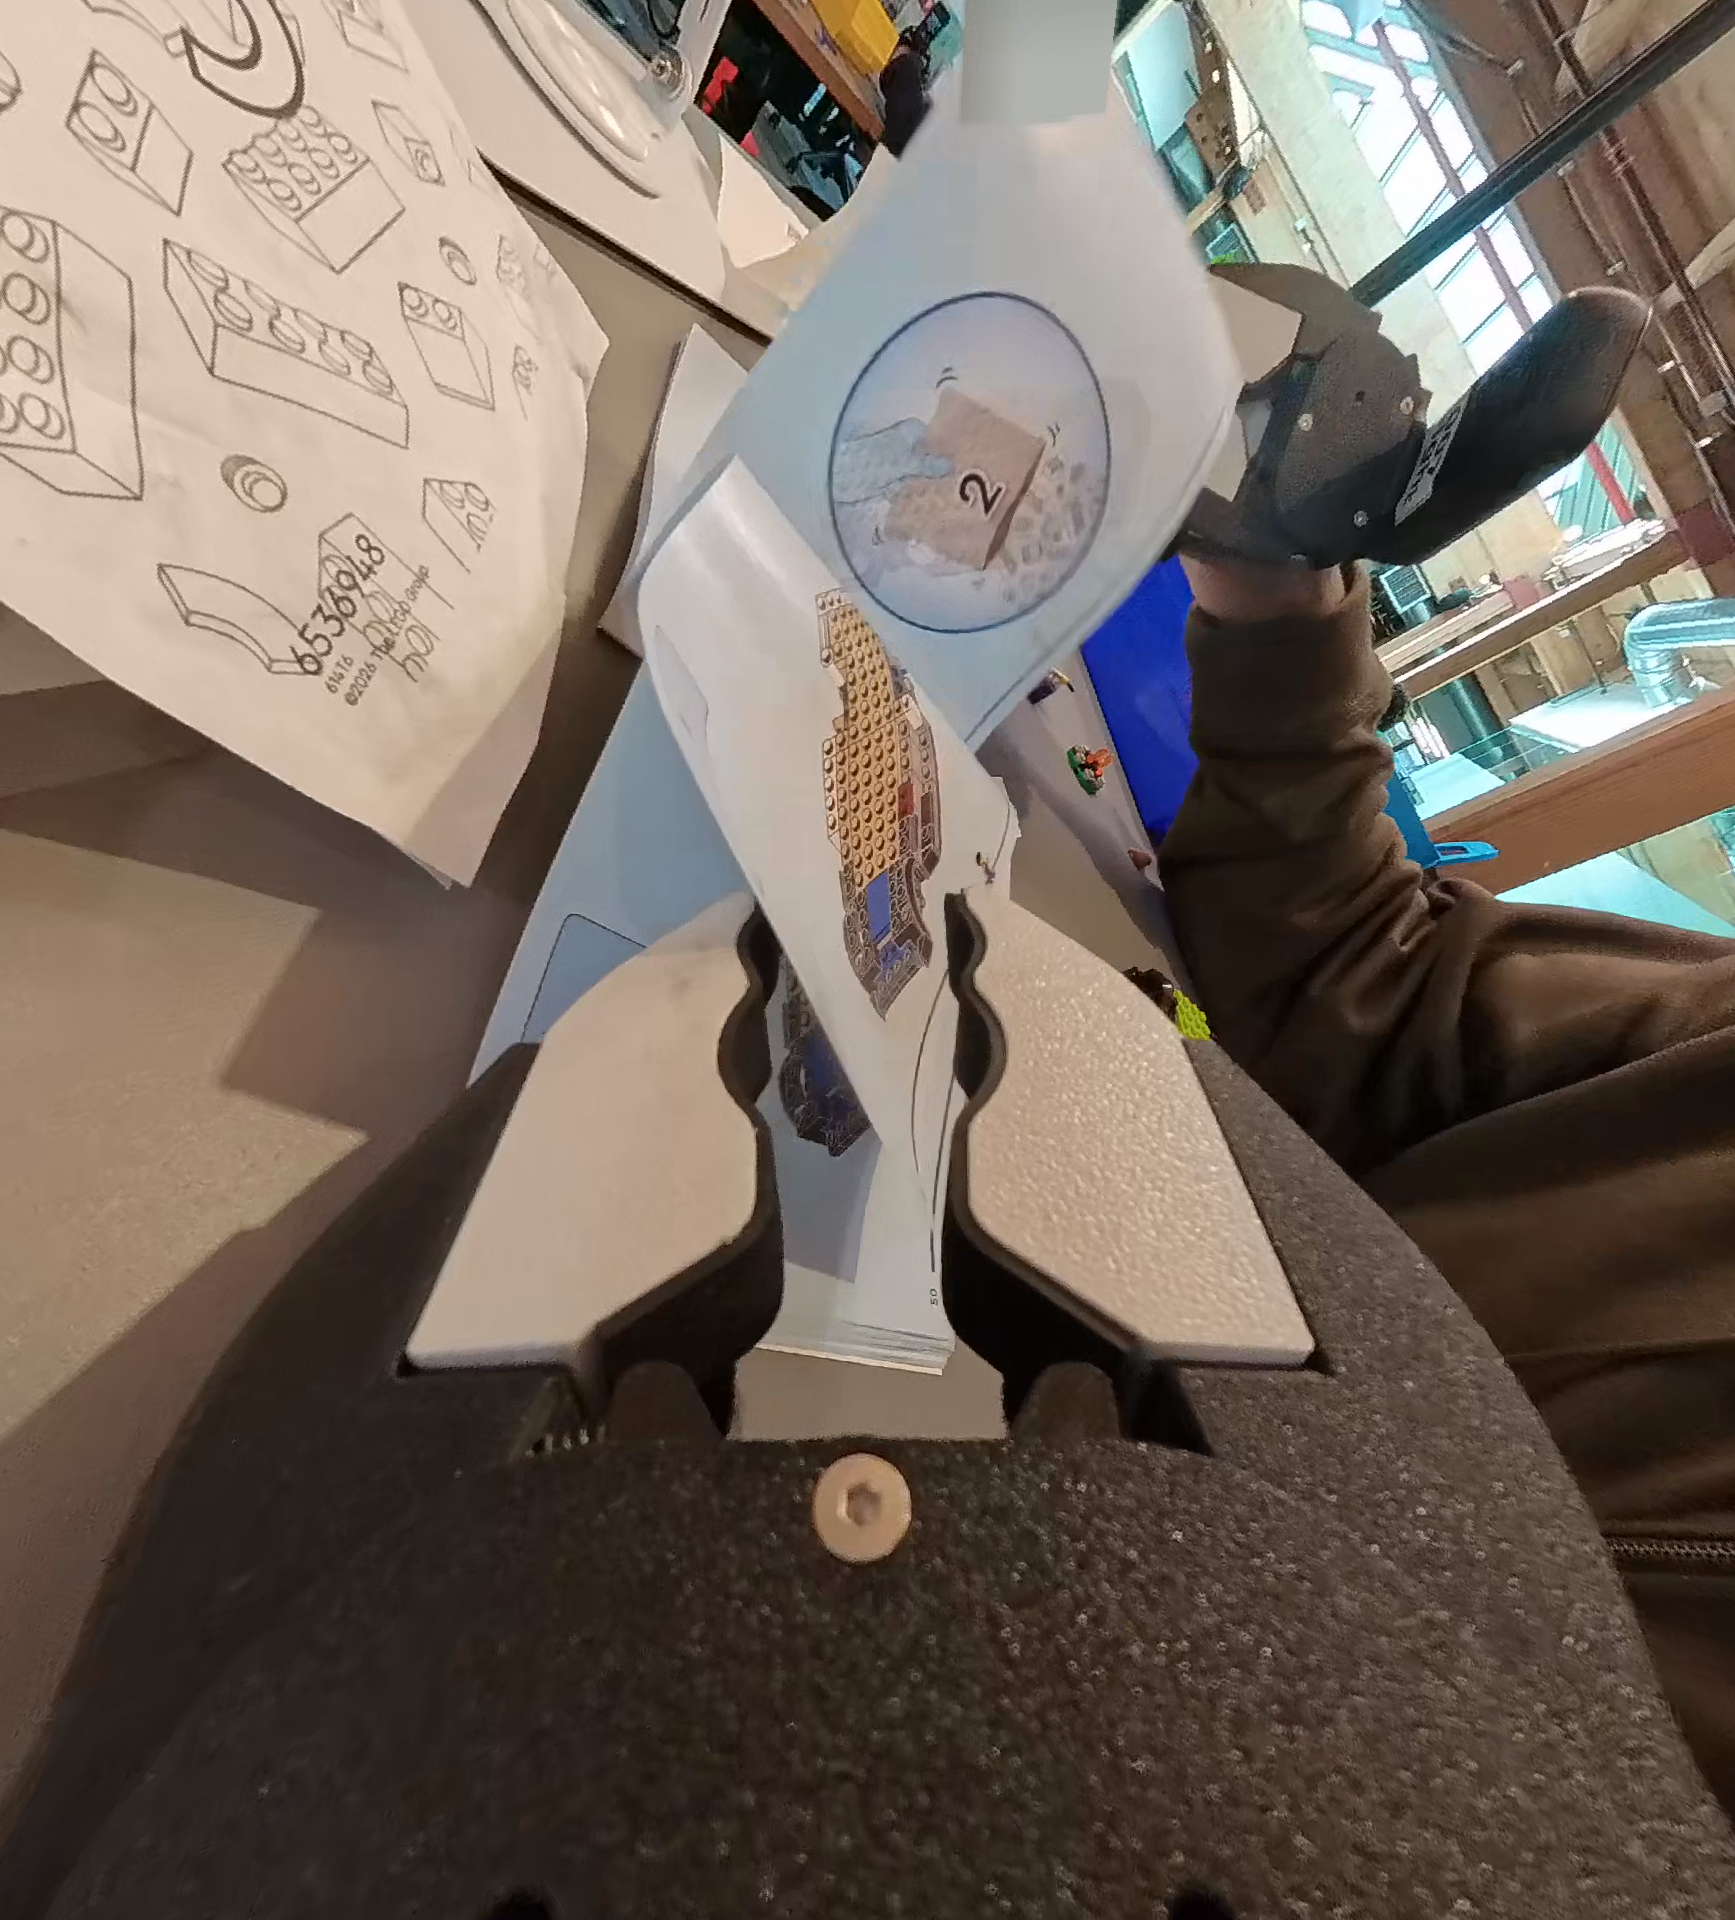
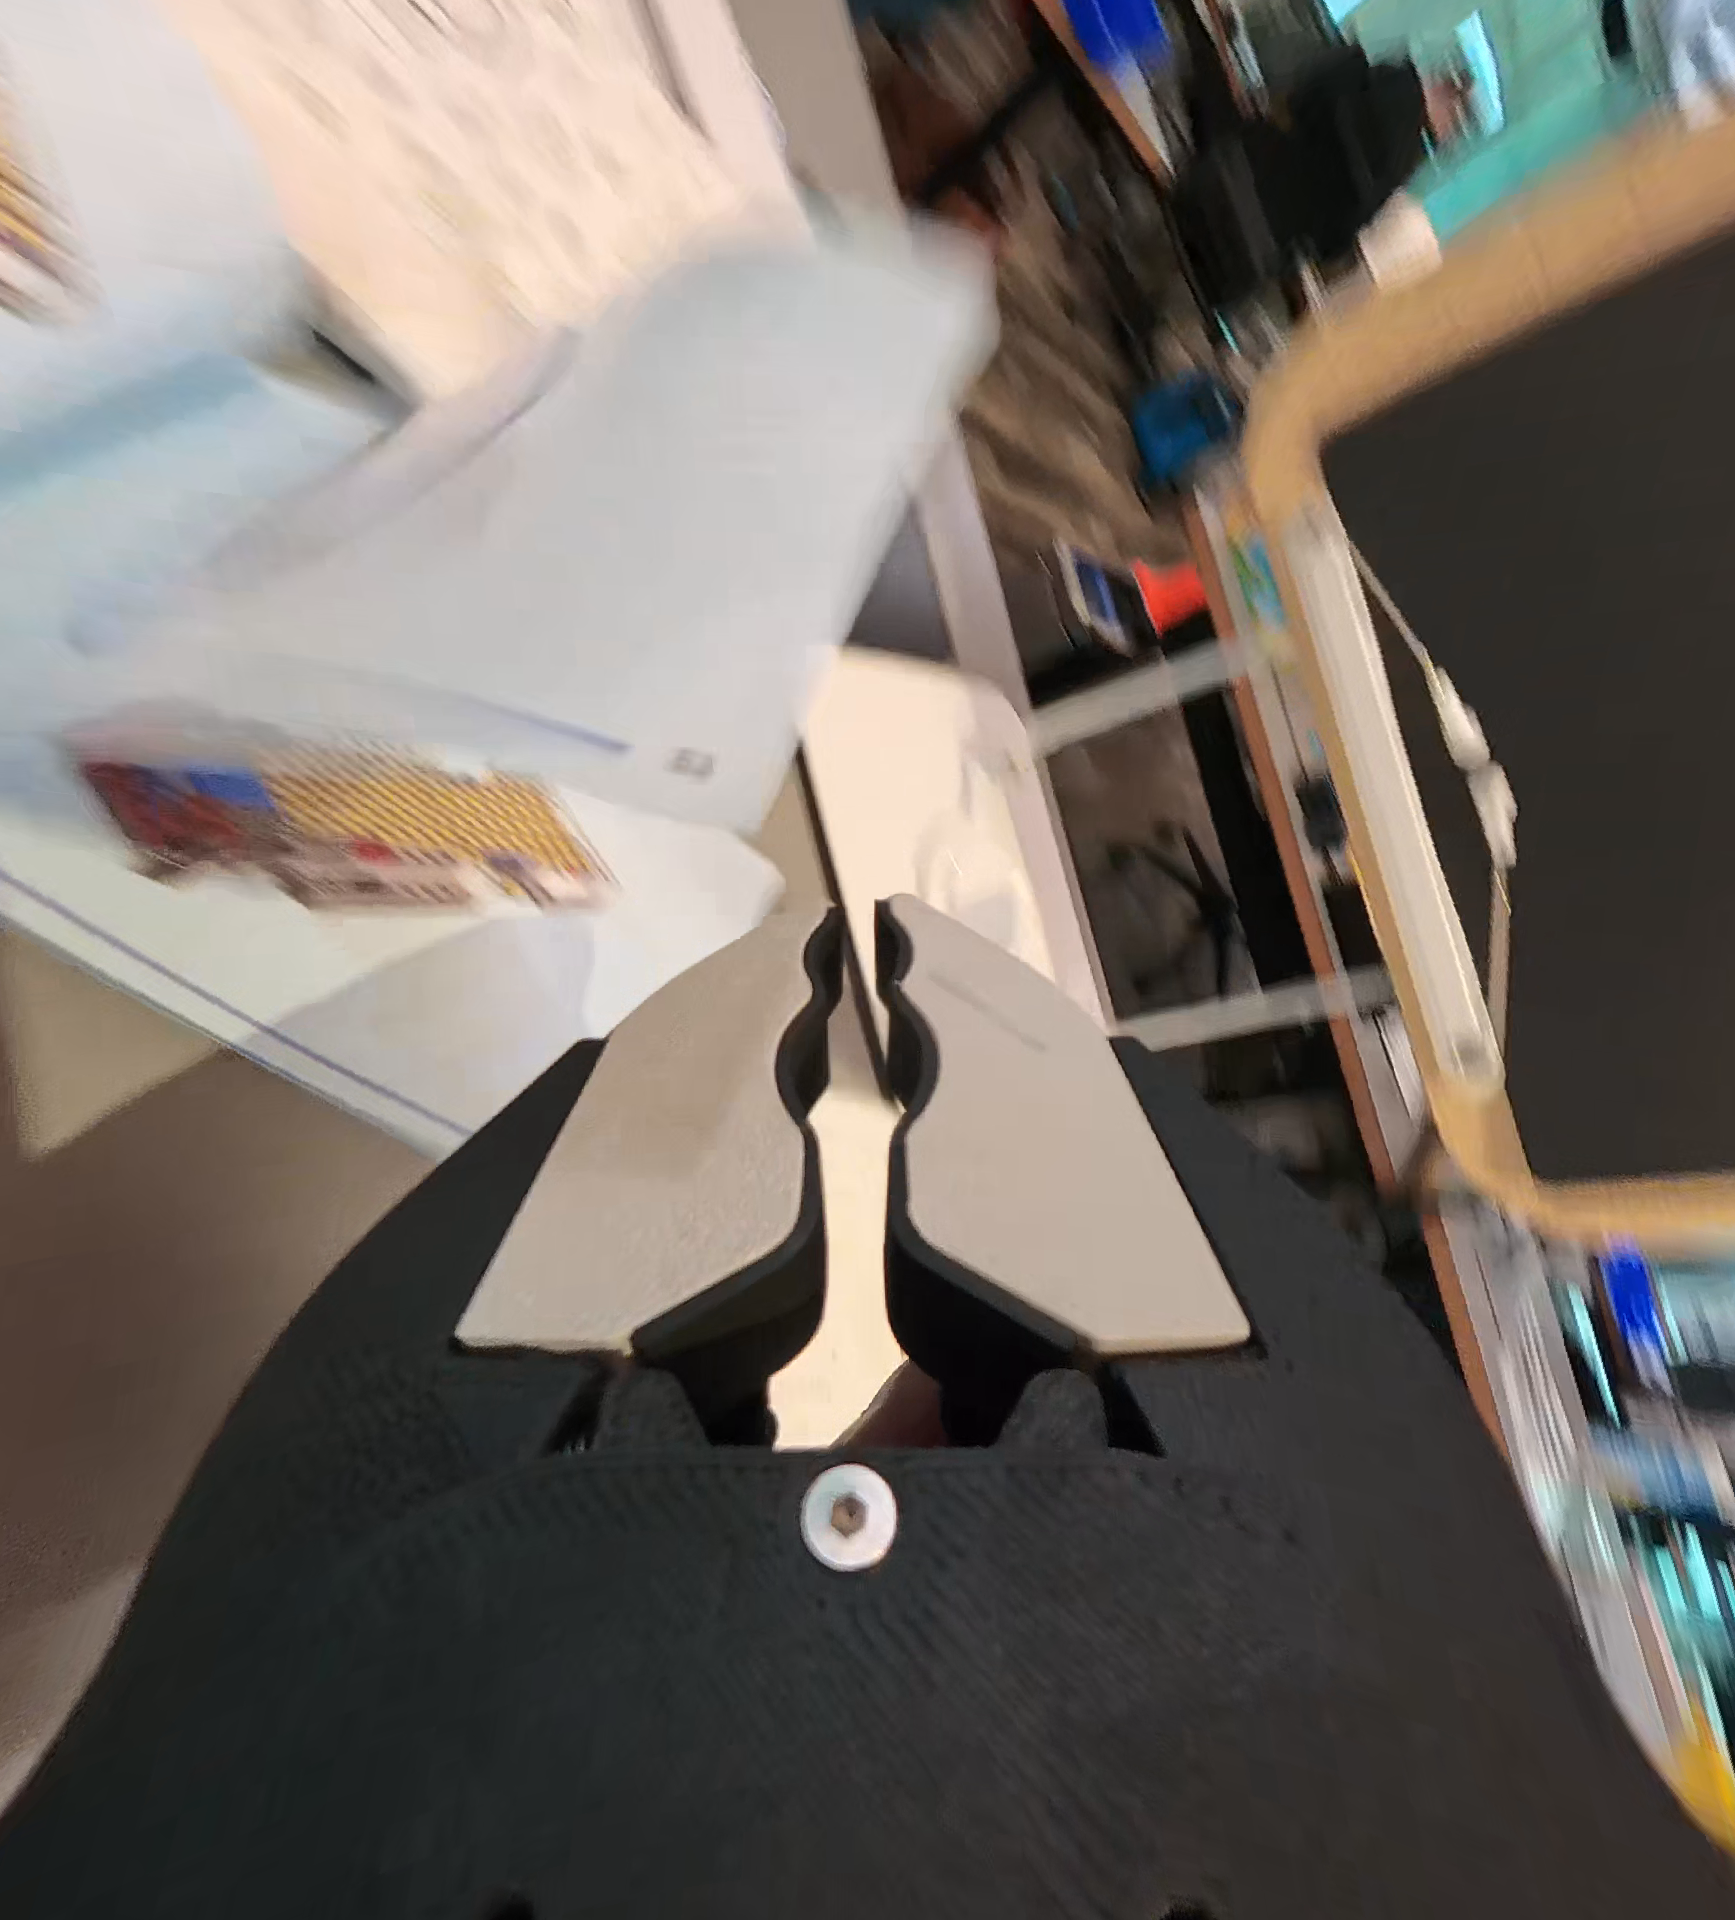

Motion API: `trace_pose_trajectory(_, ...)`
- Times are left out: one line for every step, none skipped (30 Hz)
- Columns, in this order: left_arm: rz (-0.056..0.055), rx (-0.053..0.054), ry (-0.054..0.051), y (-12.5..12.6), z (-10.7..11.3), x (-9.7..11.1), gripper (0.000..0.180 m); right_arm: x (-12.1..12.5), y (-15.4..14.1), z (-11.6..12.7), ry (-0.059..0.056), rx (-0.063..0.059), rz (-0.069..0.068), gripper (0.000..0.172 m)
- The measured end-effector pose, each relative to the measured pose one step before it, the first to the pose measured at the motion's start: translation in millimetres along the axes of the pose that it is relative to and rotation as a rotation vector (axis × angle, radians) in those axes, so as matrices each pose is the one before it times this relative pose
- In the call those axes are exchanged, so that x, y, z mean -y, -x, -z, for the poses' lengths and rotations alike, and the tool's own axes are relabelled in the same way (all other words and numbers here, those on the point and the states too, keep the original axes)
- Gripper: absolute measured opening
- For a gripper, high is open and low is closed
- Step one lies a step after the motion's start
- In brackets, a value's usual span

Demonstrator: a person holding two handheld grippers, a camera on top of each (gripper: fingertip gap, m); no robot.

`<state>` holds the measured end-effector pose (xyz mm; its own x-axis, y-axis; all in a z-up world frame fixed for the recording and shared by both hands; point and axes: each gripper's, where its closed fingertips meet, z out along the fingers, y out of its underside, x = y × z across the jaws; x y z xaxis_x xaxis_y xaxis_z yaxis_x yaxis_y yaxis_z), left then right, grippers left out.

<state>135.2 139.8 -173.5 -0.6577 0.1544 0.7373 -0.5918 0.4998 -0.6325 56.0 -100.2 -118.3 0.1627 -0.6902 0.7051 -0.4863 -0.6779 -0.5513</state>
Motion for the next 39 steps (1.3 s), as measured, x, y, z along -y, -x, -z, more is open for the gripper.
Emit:
trace_pose_trajectory(0.0000,0.0042,0.0010,0.91,0.01,-0.16,0.032,-9.72,-4.98,3.22,0.0401,-0.0335,-0.0236,0.007)
trace_pose_trajectory(-0.0003,0.0037,0.0010,0.74,-0.02,-0.14,0.032,-9.33,-2.67,3.74,0.0350,-0.0219,-0.0238,0.008)
trace_pose_trajectory(0.0001,0.0029,0.0007,0.52,-0.01,-0.04,0.032,-8.57,-0.87,4.20,0.0283,-0.0126,-0.0252,0.008)
trace_pose_trajectory(0.0001,0.0016,0.0005,0.35,-0.03,-0.02,0.032,-7.84,0.75,4.79,0.0226,-0.0066,-0.0262,0.008)
trace_pose_trajectory(-0.0010,0.0007,0.0011,-0.03,-0.08,-0.14,0.032,-7.35,2.53,5.05,0.0191,0.0007,-0.0229,0.008)
trace_pose_trajectory(-0.0025,0.0030,0.0014,0.17,-0.12,-0.24,0.032,-7.11,3.46,5.15,0.0176,0.0020,-0.0180,0.009)
trace_pose_trajectory(-0.0035,0.0055,0.0017,0.52,0.15,-0.25,0.032,-6.92,3.52,5.15,0.0162,-0.0026,-0.0142,0.009)
trace_pose_trajectory(-0.0038,0.0058,0.0007,0.65,0.19,0.06,0.032,-6.45,3.89,5.19,0.0149,-0.0029,-0.0118,0.009)
trace_pose_trajectory(-0.0028,0.0046,-0.0003,0.46,0.34,0.14,0.032,-5.50,5.14,5.09,0.0098,0.0027,-0.0096,0.009)
trace_pose_trajectory(-0.0013,0.0042,-0.0004,0.51,0.40,0.21,0.032,-4.35,6.55,5.10,0.0036,0.0086,-0.0103,0.009)
trace_pose_trajectory(-0.0009,0.0050,-0.0001,0.67,0.32,-0.01,0.032,-3.26,7.36,4.83,-0.0017,0.0115,-0.0107,0.009)
trace_pose_trajectory(-0.0018,0.0048,0.0012,0.47,0.12,-0.02,0.032,-2.65,7.73,4.36,-0.0028,0.0140,-0.0127,0.009)
trace_pose_trajectory(-0.0032,0.0022,0.0015,-0.19,0.03,-0.16,0.032,-2.38,8.34,3.64,-0.0021,0.0187,-0.0158,0.009)
trace_pose_trajectory(-0.0035,-0.0002,0.0008,-0.76,0.02,0.07,0.032,-1.68,8.78,3.31,-0.0057,0.0226,-0.0202,0.009)
trace_pose_trajectory(-0.0040,-0.0016,0.0007,-0.90,-0.06,-0.04,0.032,-0.91,8.45,2.97,-0.0096,0.0222,-0.0233,0.009)
trace_pose_trajectory(-0.0028,0.0003,0.0026,-0.51,-0.19,-0.37,0.032,-0.21,7.95,2.34,-0.0112,0.0211,-0.0259,0.009)
trace_pose_trajectory(-0.0018,0.0012,0.0035,-0.25,-0.13,-0.56,0.032,0.59,8.11,2.03,-0.0151,0.0227,-0.0270,0.009)
trace_pose_trajectory(-0.0022,-0.0003,0.0023,-0.33,-0.25,-0.30,0.032,0.53,8.24,1.31,-0.0131,0.0253,-0.0229,0.009)
trace_pose_trajectory(-0.0013,-0.0006,0.0013,-0.24,-0.18,-0.17,0.032,0.11,7.42,0.63,-0.0091,0.0213,-0.0172,0.009)
trace_pose_trajectory(0.0001,0.0001,0.0018,-0.17,-0.17,-0.30,0.032,-0.33,6.26,0.10,-0.0070,0.0166,-0.0098,0.009)
trace_pose_trajectory(-0.0002,0.0003,0.0024,0.02,-0.20,-0.34,0.032,-0.93,5.50,-0.65,-0.0042,0.0149,-0.0075,0.009)
trace_pose_trajectory(-0.0010,0.0009,0.0018,-0.01,-0.02,-0.23,0.032,-1.62,4.61,-1.14,-0.0004,0.0140,-0.0088,0.010)
trace_pose_trajectory(-0.0005,0.0011,0.0011,0.12,-0.05,-0.15,0.032,-1.75,3.25,-1.56,-0.0003,0.0108,-0.0111,0.010)
trace_pose_trajectory(0.0000,0.0005,0.0011,0.08,0.00,-0.09,0.032,-1.41,2.62,-1.60,-0.0030,0.0099,-0.0124,0.010)
trace_pose_trajectory(-0.0008,0.0010,0.0010,0.19,0.07,-0.14,0.032,-1.39,2.22,-1.76,-0.0035,0.0109,-0.0139,0.010)
trace_pose_trajectory(-0.0015,0.0024,0.0013,0.35,0.05,-0.23,0.032,-1.66,2.00,-2.05,-0.0013,0.0127,-0.0145,0.010)
trace_pose_trajectory(-0.0006,0.0030,0.0013,0.65,0.07,-0.07,0.032,-2.04,1.41,-2.29,0.0004,0.0103,-0.0129,0.010)
trace_pose_trajectory(0.0009,0.0025,0.0011,0.77,0.01,-0.19,0.032,-2.31,0.99,-2.38,0.0055,0.0087,-0.0095,0.010)
trace_pose_trajectory(0.0010,0.0011,0.0005,0.50,0.08,-0.10,0.032,-2.14,-0.29,-1.88,0.0174,0.0004,-0.0040,0.013)
trace_pose_trajectory(0.0002,0.0011,0.0005,0.47,0.11,-0.03,0.032,-0.98,-0.08,-1.12,0.0099,-0.0023,0.0026,0.013)
trace_pose_trajectory(-0.0005,0.0027,0.0005,0.67,0.06,-0.08,0.032,-0.85,0.76,-0.79,0.0079,-0.0005,0.0080,0.013)
trace_pose_trajectory(0.0000,0.0034,0.0012,0.95,0.01,-0.19,0.032,-0.70,0.86,-0.65,0.0060,-0.0012,0.0097,0.014)
trace_pose_trajectory(0.0007,0.0022,0.0008,0.67,-0.06,-0.20,0.032,-0.43,0.59,-0.35,0.0043,-0.0030,0.0092,0.014)
trace_pose_trajectory(0.0007,0.0003,0.0004,0.27,-0.02,-0.19,0.032,-0.37,0.26,-0.34,0.0032,-0.0038,0.0067,0.014)
trace_pose_trajectory(-0.0012,-0.0002,0.0003,-0.08,-0.08,0.03,0.032,-0.32,0.31,-0.28,0.0032,-0.0015,0.0041,0.014)
trace_pose_trajectory(-0.0030,0.0017,-0.0004,0.15,0.11,0.14,0.032,-0.41,0.09,-0.32,0.0031,-0.0002,0.0011,0.014)
trace_pose_trajectory(-0.0036,0.0030,-0.0009,0.12,0.26,0.17,0.032,-0.26,-0.20,-0.17,0.0016,0.0004,-0.0016,0.015)
trace_pose_trajectory(-0.0042,0.0030,-0.0010,0.09,0.44,0.32,0.032,0.08,-0.37,0.16,-0.0013,0.0003,-0.0035,0.015)
trace_pose_trajectory(-0.0047,0.0030,-0.0022,0.04,0.79,0.63,0.032,0.14,-0.23,0.28,-0.0024,0.0017,-0.0044,0.015)
